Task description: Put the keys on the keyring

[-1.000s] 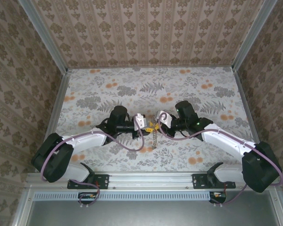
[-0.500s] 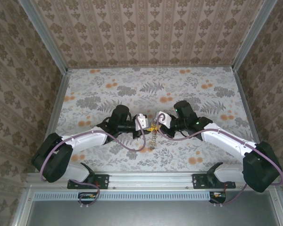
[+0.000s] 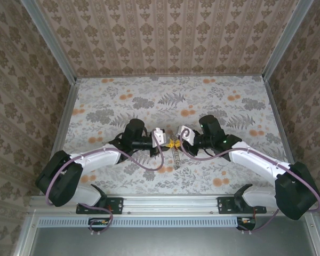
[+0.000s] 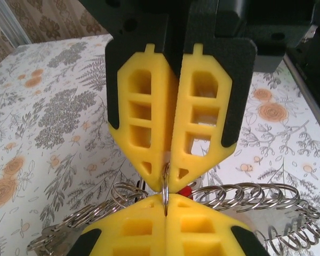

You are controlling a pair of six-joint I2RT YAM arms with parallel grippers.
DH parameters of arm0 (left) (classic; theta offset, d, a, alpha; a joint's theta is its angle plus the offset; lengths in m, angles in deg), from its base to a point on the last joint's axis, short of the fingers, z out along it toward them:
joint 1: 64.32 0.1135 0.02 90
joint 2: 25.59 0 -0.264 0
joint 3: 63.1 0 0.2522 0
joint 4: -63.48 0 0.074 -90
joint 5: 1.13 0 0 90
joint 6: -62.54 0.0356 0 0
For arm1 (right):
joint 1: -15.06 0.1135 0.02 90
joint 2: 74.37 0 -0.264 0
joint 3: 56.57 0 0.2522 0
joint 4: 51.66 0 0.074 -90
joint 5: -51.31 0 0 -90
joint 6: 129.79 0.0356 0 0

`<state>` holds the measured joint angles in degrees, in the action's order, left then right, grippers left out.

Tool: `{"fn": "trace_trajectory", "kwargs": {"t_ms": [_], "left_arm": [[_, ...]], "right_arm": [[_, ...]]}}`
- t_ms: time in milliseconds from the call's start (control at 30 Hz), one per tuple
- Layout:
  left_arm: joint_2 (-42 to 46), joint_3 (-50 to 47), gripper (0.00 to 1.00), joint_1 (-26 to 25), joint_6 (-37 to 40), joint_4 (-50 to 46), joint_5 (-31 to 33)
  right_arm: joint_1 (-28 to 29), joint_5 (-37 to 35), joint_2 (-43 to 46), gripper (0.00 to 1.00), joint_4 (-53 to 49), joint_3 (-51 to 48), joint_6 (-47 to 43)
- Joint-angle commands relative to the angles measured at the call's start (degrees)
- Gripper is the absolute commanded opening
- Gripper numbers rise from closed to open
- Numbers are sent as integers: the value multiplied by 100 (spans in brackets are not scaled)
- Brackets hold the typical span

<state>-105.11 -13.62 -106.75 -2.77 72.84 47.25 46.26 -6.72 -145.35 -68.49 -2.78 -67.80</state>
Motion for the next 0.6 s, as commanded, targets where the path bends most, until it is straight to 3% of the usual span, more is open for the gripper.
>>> {"fn": "trace_trajectory", "kwargs": {"t_ms": [0, 167, 400, 467, 567], "left_arm": [[78, -65, 0, 37, -288, 664, -547], [82, -123, 0, 61, -386, 817, -654], [122, -104, 1, 73, -229, 516, -487], [147, -64, 14, 42, -77, 210, -245], [177, 56, 23, -18, 235, -356, 148]], "right_arm": [[-70, 331, 51, 15, 483, -177, 231], [-132, 398, -20, 14, 605, -232, 285], [-160, 339, -4, 2, 428, -109, 228], [-158, 337, -4, 1, 242, -4, 161], [-111, 197, -12, 0, -109, 163, 15]]}}
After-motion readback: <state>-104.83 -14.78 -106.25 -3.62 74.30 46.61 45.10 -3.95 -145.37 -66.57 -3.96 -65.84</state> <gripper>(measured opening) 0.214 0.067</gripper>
